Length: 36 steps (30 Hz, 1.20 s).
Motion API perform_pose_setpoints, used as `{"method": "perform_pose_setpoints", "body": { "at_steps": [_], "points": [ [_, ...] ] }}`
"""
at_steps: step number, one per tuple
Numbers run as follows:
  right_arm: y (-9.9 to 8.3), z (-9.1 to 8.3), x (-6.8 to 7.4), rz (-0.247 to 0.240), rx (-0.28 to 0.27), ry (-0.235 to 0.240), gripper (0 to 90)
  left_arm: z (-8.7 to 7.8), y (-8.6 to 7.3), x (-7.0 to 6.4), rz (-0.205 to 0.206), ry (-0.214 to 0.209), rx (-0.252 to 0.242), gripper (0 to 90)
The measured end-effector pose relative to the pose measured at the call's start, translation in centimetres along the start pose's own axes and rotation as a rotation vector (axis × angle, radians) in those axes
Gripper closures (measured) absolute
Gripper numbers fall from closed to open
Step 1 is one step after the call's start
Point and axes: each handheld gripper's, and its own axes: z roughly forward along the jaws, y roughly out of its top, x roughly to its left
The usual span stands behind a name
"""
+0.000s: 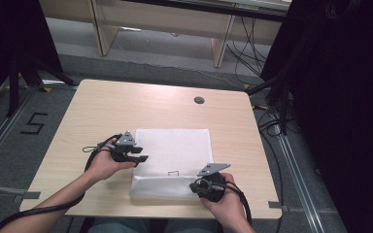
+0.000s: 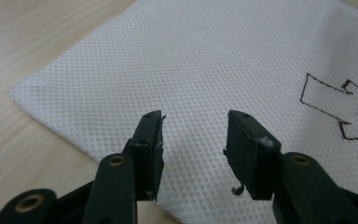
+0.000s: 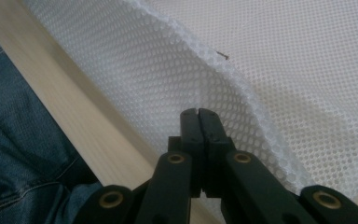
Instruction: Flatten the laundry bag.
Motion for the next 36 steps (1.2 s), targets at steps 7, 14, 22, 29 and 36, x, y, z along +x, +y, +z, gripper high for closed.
{"method": "perform_pose_setpoints", "body": {
  "at_steps": [7, 14, 22, 29, 36],
  "points": [
    [-0.5, -0.3, 0.3, -0.002, 0.012, 0.014, 90.0, 0.9, -0.3, -0.7, 0.031, -0.022, 0.044, 56.2],
    [-1.1, -0.8, 0.8, 0.024, 0.039, 0.039, 90.0, 1.7, -0.6, -1.3, 0.089, -0.033, 0.102, 57.0],
    [-1.3, -3.2, 1.2, 0.052, 0.053, 0.045, 86.2, 1.9, -0.6, -1.4, 0.090, -0.022, 0.106, 57.4],
    [-1.6, -5.2, 0.6, 0.092, 0.035, 0.012, 83.2, 2.2, -0.2, -1.4, 0.089, 0.007, 0.117, 58.6],
    [-1.4, -7.1, -0.3, 0.129, -0.001, -0.023, 82.4, 2.6, 0.1, -0.9, 0.070, 0.024, 0.115, 59.4]
  ]
}}
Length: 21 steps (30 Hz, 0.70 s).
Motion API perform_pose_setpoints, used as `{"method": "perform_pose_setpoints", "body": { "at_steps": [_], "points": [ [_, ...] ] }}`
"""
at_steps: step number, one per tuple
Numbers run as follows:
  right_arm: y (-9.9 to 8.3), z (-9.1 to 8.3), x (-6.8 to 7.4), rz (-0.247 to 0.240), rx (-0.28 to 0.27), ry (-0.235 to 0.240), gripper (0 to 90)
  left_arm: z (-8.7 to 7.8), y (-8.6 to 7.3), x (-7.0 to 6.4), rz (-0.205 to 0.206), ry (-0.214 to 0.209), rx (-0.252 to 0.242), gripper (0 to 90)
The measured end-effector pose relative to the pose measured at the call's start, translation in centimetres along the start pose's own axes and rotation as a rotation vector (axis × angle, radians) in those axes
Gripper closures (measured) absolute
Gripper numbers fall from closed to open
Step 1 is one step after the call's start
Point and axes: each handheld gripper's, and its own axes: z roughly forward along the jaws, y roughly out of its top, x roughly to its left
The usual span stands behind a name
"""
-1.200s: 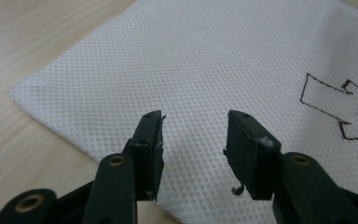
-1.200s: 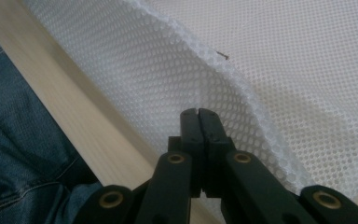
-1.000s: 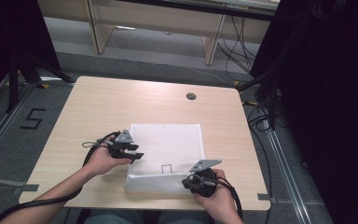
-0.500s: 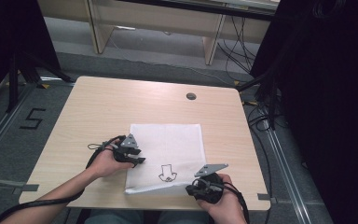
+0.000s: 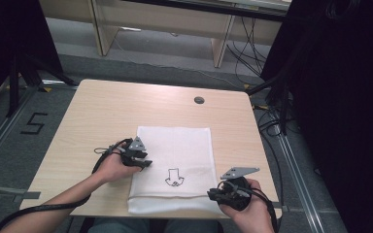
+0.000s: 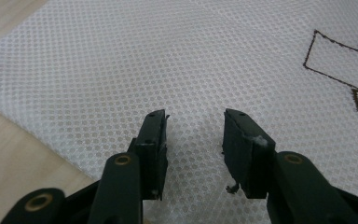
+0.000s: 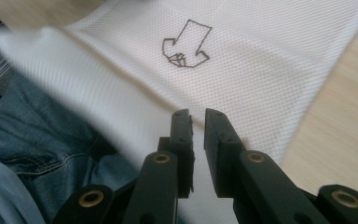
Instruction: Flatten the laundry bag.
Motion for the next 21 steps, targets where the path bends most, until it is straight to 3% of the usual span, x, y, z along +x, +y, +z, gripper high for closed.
{"method": "perform_pose_setpoints", "body": {
  "at_steps": [1, 2, 3, 4, 7, 11, 13, 15, 16, 17, 19, 21],
  "points": [
    [0.2, -0.4, -0.3, 0.012, -0.023, -0.009, 82.9, 0.0, 0.1, 0.2, 0.009, 0.003, 0.006, 59.6],
    [0.2, -0.4, -0.3, 0.012, -0.023, -0.009, 82.9, 0.2, 0.1, 0.2, -0.009, 0.009, -0.003, 59.6],
    [0.4, -0.7, -0.5, 0.015, -0.018, -0.015, 83.3, 0.0, 0.2, 0.3, 0.014, 0.010, 0.011, 59.6],
    [0.4, -0.6, -0.5, 0.037, -0.028, -0.016, 83.5, 0.2, 0.2, 0.3, -0.010, 0.008, 0.004, 59.7],
    [0.8, -0.3, -1.3, 0.022, -0.011, -0.036, 84.7, 0.3, 0.4, 0.5, -0.023, 0.034, 0.000, 60.3],
    [1.2, 1.7, -2.6, 0.020, 0.024, -0.050, 88.8, 0.6, 0.6, 0.7, -0.052, 0.058, 0.000, 60.6],
    [1.4, 2.9, -3.0, 0.061, 0.081, -0.040, 90.0, 0.6, 0.7, 0.6, -0.052, 0.069, 0.006, 60.6],
    [1.6, 4.2, -3.7, 0.046, 0.098, -0.037, 90.0, 0.4, 0.8, 0.7, -0.044, 0.070, 0.015, 59.8],
    [1.7, 4.8, -3.6, 0.083, 0.125, -0.035, 90.0, 0.3, 0.8, 0.7, -0.044, 0.068, 0.016, 58.6],
    [2.0, 5.8, -4.1, 0.069, 0.138, -0.037, 90.0, -0.5, 0.9, 0.7, -0.042, 0.060, 0.006, 57.6],
    [2.0, 6.3, -4.4, 0.059, 0.134, -0.037, 90.0, -0.9, 0.9, 0.6, -0.043, 0.049, -0.001, 58.0],
    [2.2, 7.0, -4.6, 0.076, 0.161, -0.037, 90.0, -2.3, 0.7, 0.3, -0.035, 0.015, 0.001, 63.5]
  ]
}}
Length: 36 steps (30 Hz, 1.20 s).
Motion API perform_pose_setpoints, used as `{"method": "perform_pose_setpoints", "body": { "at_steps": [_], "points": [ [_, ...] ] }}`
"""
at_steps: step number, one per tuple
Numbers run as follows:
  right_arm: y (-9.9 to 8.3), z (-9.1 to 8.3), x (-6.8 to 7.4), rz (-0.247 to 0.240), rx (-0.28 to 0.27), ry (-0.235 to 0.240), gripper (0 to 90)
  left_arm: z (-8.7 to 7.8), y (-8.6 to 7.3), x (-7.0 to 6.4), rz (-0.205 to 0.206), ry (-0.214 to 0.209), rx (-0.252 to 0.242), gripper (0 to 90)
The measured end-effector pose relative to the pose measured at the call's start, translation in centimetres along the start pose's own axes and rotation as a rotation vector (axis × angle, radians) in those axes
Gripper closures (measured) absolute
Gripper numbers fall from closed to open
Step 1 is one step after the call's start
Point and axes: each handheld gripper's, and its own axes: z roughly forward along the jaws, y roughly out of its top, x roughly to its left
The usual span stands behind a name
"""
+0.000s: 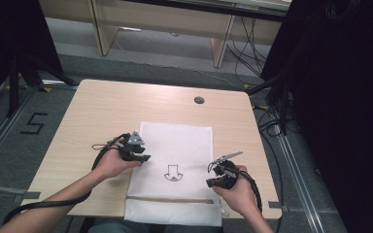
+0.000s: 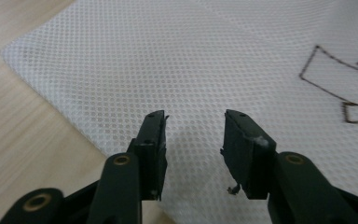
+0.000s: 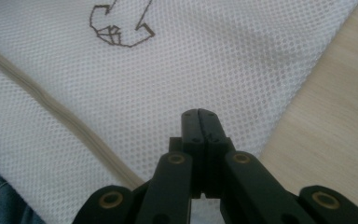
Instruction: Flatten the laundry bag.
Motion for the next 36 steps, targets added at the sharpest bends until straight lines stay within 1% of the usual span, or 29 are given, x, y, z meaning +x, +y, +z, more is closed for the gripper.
{"method": "perform_pose_setpoints", "body": {
  "at_steps": [3, 4, 5, 6, 8, 9, 10, 11, 13, 14, 15, 16, 17, 18, 19, 20, 21, 22, 23, 25, 26, 27, 28, 29, 30, 31, 33, 35, 36],
  "points": [
    [0.2, 0.9, -0.2, 0.009, 0.021, -0.005, 90.0, -1.6, -0.9, -0.9, 0.004, -0.070, 0.021, 74.6],
    [0.3, 1.1, -0.1, 0.017, 0.028, -0.008, 90.0, -1.9, -1.3, -1.2, 0.008, -0.078, 0.019, 77.5],
    [0.3, 1.4, -0.2, 0.003, 0.026, 0.000, 90.0, -2.3, -1.8, -1.7, 0.010, -0.090, 0.028, 82.5],
    [0.3, 1.4, -0.2, 0.003, 0.026, 0.000, 90.0, -2.5, -2.2, -1.9, 0.021, -0.096, 0.039, 82.5],
    [0.3, 1.7, -0.3, 0.002, 0.019, -0.004, 90.0, -2.9, -2.8, -2.5, 0.021, -0.117, 0.062, 87.7],
    [0.3, 1.9, -0.2, 0.020, 0.035, -0.014, 90.0, -3.1, -2.9, -2.5, 0.056, -0.130, 0.094, 89.4],
    [0.3, 1.9, -0.2, 0.020, 0.035, -0.014, 90.0, -3.2, -2.9, -2.8, 0.067, -0.135, 0.111, 89.4],
    [0.3, 2.0, -0.2, 0.015, 0.036, -0.012, 90.0, -3.2, -2.9, -3.1, 0.063, -0.141, 0.113, 89.5],
    [0.2, 2.3, -0.3, -0.004, 0.037, -0.019, 90.0, -2.9, -3.0, -3.6, 0.074, -0.155, 0.131, 89.6],
    [0.2, 2.5, -0.3, -0.002, 0.042, -0.020, 90.0, -2.7, -3.1, -3.7, 0.087, -0.162, 0.143, 89.6],
    [0.1, 2.6, -0.2, 0.005, 0.058, -0.029, 90.0, -2.4, -3.2, -4.0, 0.075, -0.167, 0.145, 89.6],
    [0.1, 2.8, -0.4, -0.010, 0.054, -0.027, 90.0, -2.1, -3.3, -4.3, 0.052, -0.170, 0.140, 89.5],
    [0.1, 3.0, -0.4, -0.007, 0.058, -0.029, 90.0, -1.9, -3.3, -4.4, 0.067, -0.168, 0.146, 89.5],
    [0.1, 3.1, -0.4, -0.004, 0.071, -0.030, 90.0, -1.7, -3.3, -4.4, 0.066, -0.170, 0.157, 89.5],
    [0.1, 3.3, -0.5, -0.011, 0.064, -0.032, 90.0, -1.7, -3.1, -4.3, 0.079, -0.168, 0.159, 89.5],
    [0.0, 3.4, -0.3, 0.028, 0.074, -0.027, 90.0, -1.6, -3.0, -4.2, 0.084, -0.164, 0.170, 89.5],
    [0.1, 3.4, -0.7, -0.009, 0.055, -0.030, 90.0, -1.5, -2.9, -4.2, 0.079, -0.161, 0.159, 89.5],
    [0.1, 3.3, -0.6, 0.000, 0.067, -0.032, 90.0, -1.4, -2.8, -4.1, 0.087, -0.158, 0.162, 89.5],
    [0.2, 3.4, -0.5, 0.022, 0.072, -0.031, 90.0, -1.4, -2.8, -4.1, 0.076, -0.158, 0.164, 89.5],
    [0.3, 3.5, -0.8, 0.006, 0.057, -0.034, 90.0, -1.3, -2.7, -4.2, 0.064, -0.152, 0.158, 89.4],
    [0.3, 3.4, -0.9, 0.015, 0.066, -0.040, 90.0, -1.3, -2.6, -4.1, 0.075, -0.149, 0.164, 89.4],
    [0.4, 3.5, -1.0, 0.003, 0.050, -0.046, 90.0, -1.2, -2.6, -4.1, 0.075, -0.148, 0.162, 89.4],
    [0.5, 3.5, -1.1, 0.005, 0.056, -0.048, 90.0, -1.2, -2.5, -4.0, 0.103, -0.142, 0.167, 89.4],
    [0.5, 3.6, -1.1, -0.001, 0.049, -0.050, 90.0, -1.1, -2.4, -4.0, 0.107, -0.136, 0.170, 89.4],
    [0.6, 3.7, -1.2, 0.000, 0.050, -0.066, 90.0, -1.0, -2.3, -4.1, 0.100, -0.129, 0.160, 89.4],
    [0.7, 3.8, -1.4, -0.023, 0.047, -0.071, 90.0, -0.9, -2.1, -4.0, 0.110, -0.125, 0.168, 89.3],
    [1.0, 3.6, -1.3, 0.011, 0.058, -0.071, 90.0, -0.7, -1.9, -3.9, 0.112, -0.120, 0.167, 89.3],
    [1.1, 3.7, -1.5, 0.015, 0.053, -0.079, 90.0, -0.4, -1.7, -3.8, 0.105, -0.112, 0.159, 89.3],
    [1.2, 3.7, -1.7, 0.005, 0.043, -0.080, 90.0, -0.3, -1.5, -3.7, 0.106, -0.111, 0.167, 89.3]
  ]
}}
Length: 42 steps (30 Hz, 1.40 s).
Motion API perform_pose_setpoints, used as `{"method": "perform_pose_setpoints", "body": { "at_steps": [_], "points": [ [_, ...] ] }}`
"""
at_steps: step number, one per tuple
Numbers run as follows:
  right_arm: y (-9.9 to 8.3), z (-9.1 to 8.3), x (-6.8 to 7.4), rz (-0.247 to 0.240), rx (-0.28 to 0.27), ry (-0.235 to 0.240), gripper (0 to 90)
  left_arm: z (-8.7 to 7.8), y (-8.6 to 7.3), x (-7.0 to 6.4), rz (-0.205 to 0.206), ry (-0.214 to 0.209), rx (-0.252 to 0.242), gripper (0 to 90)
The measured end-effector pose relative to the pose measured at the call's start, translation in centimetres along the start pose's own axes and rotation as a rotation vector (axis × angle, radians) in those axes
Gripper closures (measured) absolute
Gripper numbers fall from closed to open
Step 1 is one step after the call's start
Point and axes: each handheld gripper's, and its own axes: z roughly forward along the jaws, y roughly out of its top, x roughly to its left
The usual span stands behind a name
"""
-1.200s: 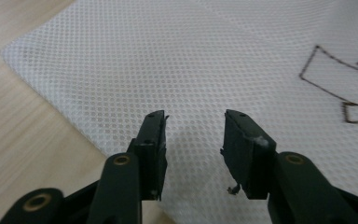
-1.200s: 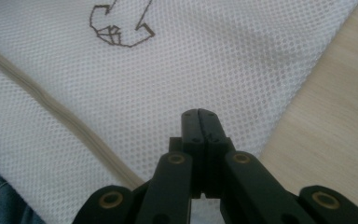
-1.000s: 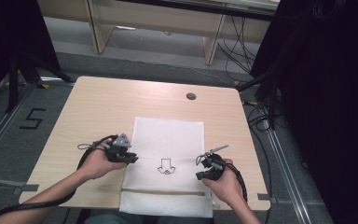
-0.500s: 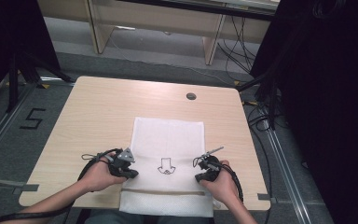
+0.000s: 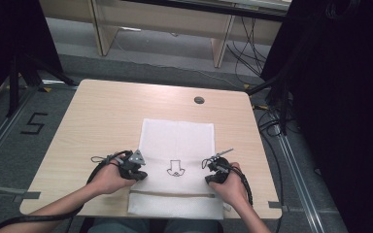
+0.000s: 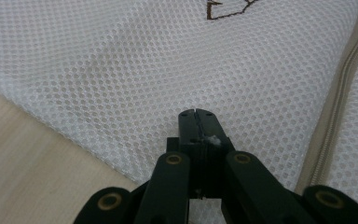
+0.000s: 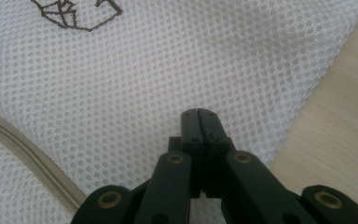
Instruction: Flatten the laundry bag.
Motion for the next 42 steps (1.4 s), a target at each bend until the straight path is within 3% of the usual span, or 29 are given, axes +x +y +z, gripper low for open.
{"method": "perform_pose_setpoints", "body": {
  "at_steps": [1, 2, 7, 10, 11, 13, 14, 15, 18, 19, 20, 22, 25, 27, 29, 30, 31, 32, 35, 38, 39, 40, 42],
  "points": [
    [0.1, 0.0, -0.1, 0.007, 0.006, -0.005, 90.0, 0.1, 0.1, 0.1, 0.006, 0.006, -0.008, 89.3],
    [0.1, 0.0, -0.2, 0.020, 0.003, -0.004, 90.0, 0.3, 0.2, 0.0, -0.019, 0.009, -0.017, 89.3],
    [0.3, 0.0, -1.0, 0.036, -0.012, -0.014, 90.0, 0.8, 1.0, 0.3, 0.014, 0.037, -0.016, 89.2],
    [0.3, 0.0, -1.5, 0.045, -0.018, -0.027, 89.7, 1.1, 1.3, 0.2, -0.005, 0.044, -0.030, 89.1],
    [0.3, 0.0, -1.5, 0.045, -0.018, -0.027, 89.7, 1.1, 1.4, 0.3, 0.015, 0.041, -0.011, 89.1],
    [0.3, 0.0, -1.7, 0.058, -0.023, -0.028, 89.7, 1.3, 1.6, 0.3, -0.005, 0.042, -0.030, 89.0],
    [0.3, 0.0, -1.9, 0.052, -0.031, -0.031, 89.7, 1.2, 1.7, 0.5, 0.027, 0.047, -0.016, 89.0],
    [0.3, 0.0, -2.1, 0.057, -0.033, -0.031, 89.7, 1.5, 1.8, 0.3, 0.000, 0.050, -0.037, 89.0],
    [0.2, 0.0, -2.2, 0.055, -0.034, -0.038, 89.6, 1.4, 1.9, 0.3, 0.023, 0.051, -0.017, 89.0],
    [0.2, 0.0, -2.2, 0.055, -0.036, -0.041, 89.7, 1.6, 1.9, 0.1, 0.003, 0.054, -0.042, 89.0],
    [0.1, -0.1, -2.2, 0.068, -0.031, -0.040, 89.6, 1.6, 1.9, 0.1, 0.016, 0.056, -0.038, 89.0],
    [0.1, -0.1, -2.2, 0.068, -0.031, -0.042, 89.6, 1.7, 1.9, 0.0, 0.001, 0.056, -0.045, 89.0],
    [0.0, -0.2, -2.1, 0.062, -0.034, -0.047, 89.5, 1.5, 1.8, 0.0, 0.027, 0.058, -0.026, 89.0],
    [0.0, -0.1, -2.2, 0.053, -0.041, -0.048, 89.5, 1.7, 1.8, -0.2, 0.012, 0.065, -0.056, 89.0],
    [-0.1, -0.2, -2.0, 0.071, -0.030, -0.044, 89.2, 1.5, 1.7, -0.3, 0.027, 0.059, -0.034, 89.0],
    [-0.1, -0.2, -2.0, 0.073, -0.030, -0.046, 89.1, 1.6, 1.6, -0.6, 0.006, 0.058, -0.059, 89.0],
    [-0.2, -0.1, -2.1, 0.053, -0.043, -0.046, 88.9, 1.5, 1.4, -0.7, 0.004, 0.058, -0.058, 89.0],
    [-0.2, -0.2, -2.0, 0.058, -0.040, -0.047, 88.8, 1.4, 1.4, -0.6, 0.030, 0.060, -0.054, 89.0],
    [-0.1, -0.1, -2.1, 0.039, -0.045, -0.043, 88.6, 1.4, 1.3, -0.9, 0.009, 0.057, -0.057, 89.0],
    [-0.2, -0.1, -2.0, 0.044, -0.050, -0.046, 88.4, 1.4, 1.2, -1.0, 0.029, 0.069, -0.064, 88.9],
    [-0.2, -0.2, -1.9, 0.069, -0.036, -0.039, 88.3, 1.4, 1.1, -1.0, 0.019, 0.068, -0.063, 88.8],
    [-0.3, 0.1, -2.3, 0.021, -0.066, -0.045, 87.6, 1.3, 1.1, -1.0, 0.012, 0.067, -0.065, 87.7],
    [-0.3, 0.1, -2.3, 0.034, -0.065, -0.044, 85.9, 1.3, 0.9, -1.0, 0.004, 0.067, -0.076, 86.5]
  ]
}}
